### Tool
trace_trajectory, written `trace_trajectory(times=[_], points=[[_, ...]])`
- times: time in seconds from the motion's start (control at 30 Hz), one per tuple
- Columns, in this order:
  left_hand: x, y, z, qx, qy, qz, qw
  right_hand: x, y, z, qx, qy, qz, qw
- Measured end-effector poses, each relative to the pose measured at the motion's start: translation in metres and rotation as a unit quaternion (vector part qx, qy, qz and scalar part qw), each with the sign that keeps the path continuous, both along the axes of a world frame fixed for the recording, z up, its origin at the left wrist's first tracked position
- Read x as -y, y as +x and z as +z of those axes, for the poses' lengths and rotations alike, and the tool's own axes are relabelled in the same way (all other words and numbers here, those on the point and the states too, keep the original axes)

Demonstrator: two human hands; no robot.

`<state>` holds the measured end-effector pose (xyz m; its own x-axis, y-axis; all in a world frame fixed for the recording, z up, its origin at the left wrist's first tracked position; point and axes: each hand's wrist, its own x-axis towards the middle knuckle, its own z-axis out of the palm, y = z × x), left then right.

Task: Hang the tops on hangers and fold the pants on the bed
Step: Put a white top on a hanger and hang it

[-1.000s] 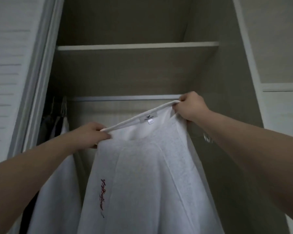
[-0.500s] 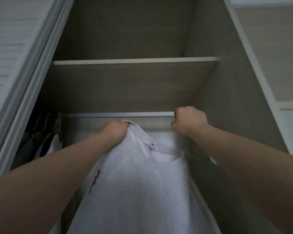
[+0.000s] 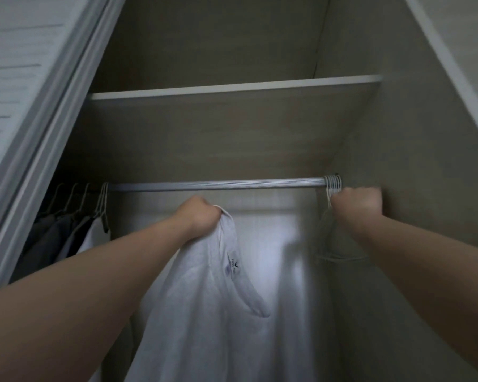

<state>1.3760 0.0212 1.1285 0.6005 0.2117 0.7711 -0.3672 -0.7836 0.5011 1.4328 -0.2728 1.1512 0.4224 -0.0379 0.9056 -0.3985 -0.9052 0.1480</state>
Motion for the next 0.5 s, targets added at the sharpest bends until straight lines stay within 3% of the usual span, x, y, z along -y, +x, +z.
trace_trajectory(times=[0.3,0.5], points=[[-0.015,-0.001,-0.010,-0.014,-0.015,-0.006,1.000,0.012,-0.001,0.009,0.018,0.084,0.137,0.987],[-0.014,-0.009,-0.012,-0.009,-0.017,-0.009,1.000,0.016,-0.013,0.011,0.032,0.187,0.242,0.952]])
